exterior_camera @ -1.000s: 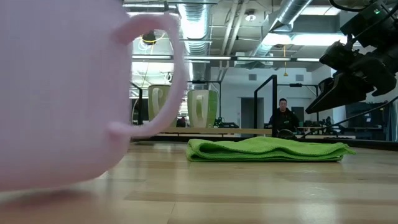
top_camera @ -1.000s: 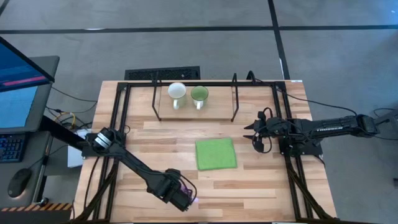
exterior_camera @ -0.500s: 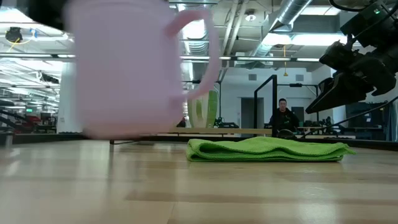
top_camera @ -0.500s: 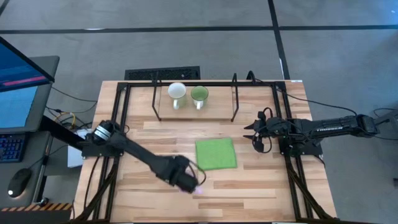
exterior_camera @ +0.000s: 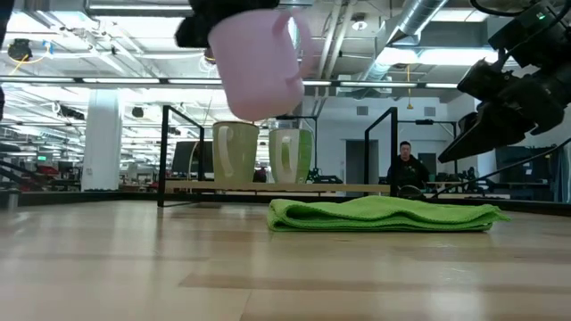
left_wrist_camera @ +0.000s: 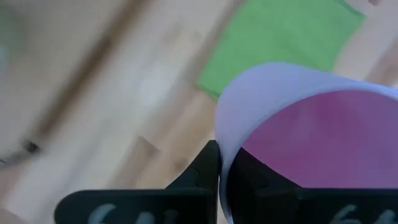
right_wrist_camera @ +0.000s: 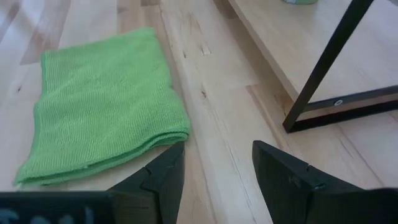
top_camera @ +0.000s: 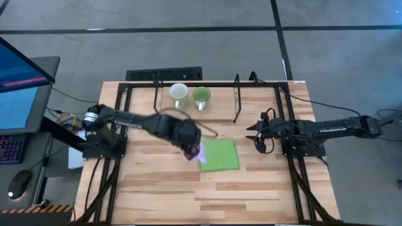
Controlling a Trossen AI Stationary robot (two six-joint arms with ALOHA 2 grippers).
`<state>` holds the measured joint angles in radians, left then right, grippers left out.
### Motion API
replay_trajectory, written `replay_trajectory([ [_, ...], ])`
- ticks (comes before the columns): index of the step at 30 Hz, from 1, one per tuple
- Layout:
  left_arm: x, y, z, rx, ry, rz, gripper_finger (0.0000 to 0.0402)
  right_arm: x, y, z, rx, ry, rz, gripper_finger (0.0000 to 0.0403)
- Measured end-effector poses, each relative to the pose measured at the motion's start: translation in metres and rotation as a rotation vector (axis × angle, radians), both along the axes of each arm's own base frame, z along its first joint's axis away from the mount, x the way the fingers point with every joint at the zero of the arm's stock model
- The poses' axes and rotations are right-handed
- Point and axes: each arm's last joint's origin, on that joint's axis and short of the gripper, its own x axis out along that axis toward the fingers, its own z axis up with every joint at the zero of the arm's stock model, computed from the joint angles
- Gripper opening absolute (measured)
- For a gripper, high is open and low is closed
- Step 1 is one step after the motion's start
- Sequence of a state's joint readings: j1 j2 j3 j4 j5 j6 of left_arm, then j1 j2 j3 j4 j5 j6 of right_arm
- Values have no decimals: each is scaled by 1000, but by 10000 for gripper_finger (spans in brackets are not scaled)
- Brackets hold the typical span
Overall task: Stack small to large cups/mugs on shelf
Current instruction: Put the purple mug on the shelf
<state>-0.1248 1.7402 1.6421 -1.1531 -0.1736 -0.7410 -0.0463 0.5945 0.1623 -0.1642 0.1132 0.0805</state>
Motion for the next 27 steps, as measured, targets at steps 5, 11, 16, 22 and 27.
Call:
replay_trajectory([
  [5, -1, 39, 8, 62, -8, -91, 0, 0, 0, 0, 12, -3, -13, 210],
  [11, 7, 60, 11, -7, -97, -261, 0, 0, -2, 0, -18, -2, -60, 210],
  [16, 10, 71, 13, -12, -147, -314, 0, 0, -4, 1, -37, -9, -115, 210],
  [22, 10, 70, 13, 17, -143, -420, 0, 2, -5, 5, -49, -65, -156, 210],
  [27, 11, 66, 13, 39, -148, -476, 0, 4, -5, 9, -37, -106, -164, 210],
])
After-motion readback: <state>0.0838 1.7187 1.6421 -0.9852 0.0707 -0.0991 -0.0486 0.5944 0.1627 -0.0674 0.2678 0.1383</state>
